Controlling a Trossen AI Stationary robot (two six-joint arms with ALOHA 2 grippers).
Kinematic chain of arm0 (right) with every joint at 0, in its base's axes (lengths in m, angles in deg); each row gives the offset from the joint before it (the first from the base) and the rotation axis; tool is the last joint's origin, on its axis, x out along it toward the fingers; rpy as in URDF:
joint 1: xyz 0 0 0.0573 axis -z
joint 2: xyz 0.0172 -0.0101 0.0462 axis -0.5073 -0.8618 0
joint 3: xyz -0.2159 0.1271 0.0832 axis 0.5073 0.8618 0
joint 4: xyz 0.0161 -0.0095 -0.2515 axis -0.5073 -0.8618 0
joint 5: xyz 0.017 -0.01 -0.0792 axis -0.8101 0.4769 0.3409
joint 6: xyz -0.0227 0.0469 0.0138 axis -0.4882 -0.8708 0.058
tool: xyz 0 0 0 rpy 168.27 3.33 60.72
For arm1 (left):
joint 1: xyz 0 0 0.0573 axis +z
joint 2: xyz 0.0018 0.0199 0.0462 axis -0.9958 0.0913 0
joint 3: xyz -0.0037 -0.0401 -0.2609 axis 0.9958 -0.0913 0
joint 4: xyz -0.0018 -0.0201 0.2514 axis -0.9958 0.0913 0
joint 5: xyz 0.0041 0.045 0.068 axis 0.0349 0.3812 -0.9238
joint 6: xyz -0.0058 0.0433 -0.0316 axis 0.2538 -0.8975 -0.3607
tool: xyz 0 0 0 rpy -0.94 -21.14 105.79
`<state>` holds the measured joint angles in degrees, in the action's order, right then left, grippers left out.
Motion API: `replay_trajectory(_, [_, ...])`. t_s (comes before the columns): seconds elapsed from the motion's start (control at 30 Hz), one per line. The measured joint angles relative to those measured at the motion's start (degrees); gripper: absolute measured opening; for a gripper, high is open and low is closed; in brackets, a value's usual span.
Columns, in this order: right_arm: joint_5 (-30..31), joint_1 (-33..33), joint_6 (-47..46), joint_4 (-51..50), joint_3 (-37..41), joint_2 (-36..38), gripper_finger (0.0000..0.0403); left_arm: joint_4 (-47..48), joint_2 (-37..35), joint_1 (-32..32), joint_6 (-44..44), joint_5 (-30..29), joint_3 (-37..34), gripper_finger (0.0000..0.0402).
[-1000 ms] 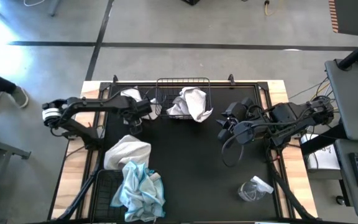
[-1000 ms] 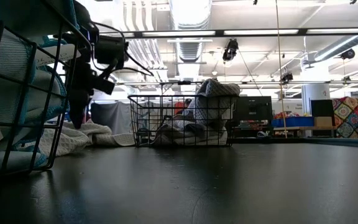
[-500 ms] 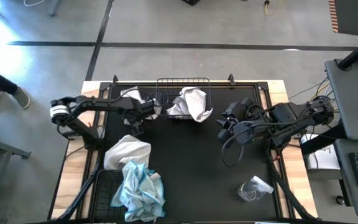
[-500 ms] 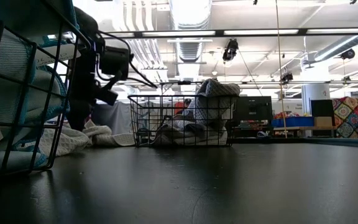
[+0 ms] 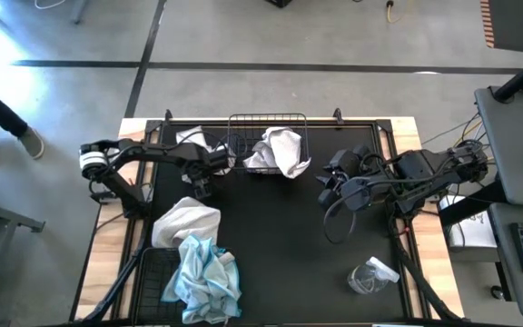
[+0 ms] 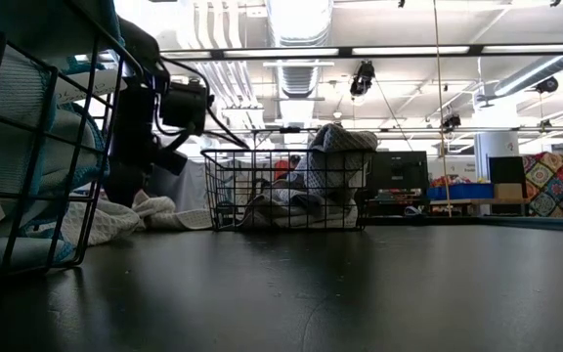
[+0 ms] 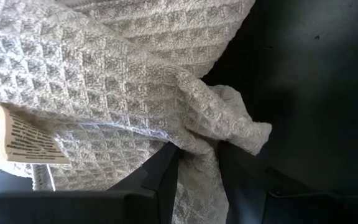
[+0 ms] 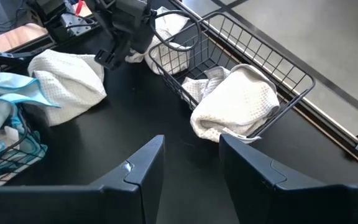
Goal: Sort microfiber towel by color & place in baskets
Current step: Put the top white microfiber cloth into the top wire basket
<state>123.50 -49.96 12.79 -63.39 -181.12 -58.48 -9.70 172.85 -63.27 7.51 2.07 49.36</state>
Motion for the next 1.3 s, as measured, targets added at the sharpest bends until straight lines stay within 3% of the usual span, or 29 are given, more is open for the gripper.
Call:
replay_trajectory(0.4, [0.0, 0.0, 0.0, -0.1, 0.0, 0.0, 0.0146, 0.0, 0.8, 0.0, 1.9, -0.1, 0.1, 0.0101])
replay_trajectory(0.97, [0.0, 0.0, 0.0, -0.9, 0.0, 0.0, 0.0146, -0.1, 0.7, 0.0, 1.5, 0.2, 0.0, 0.0005])
replay_trajectory(1.3, [0.0, 0.0, 0.0, -0.9, 0.0, 0.0, 0.0146, 0.8, 0.7, 0.0, 3.2, 0.2, 0.0, 0.0003])
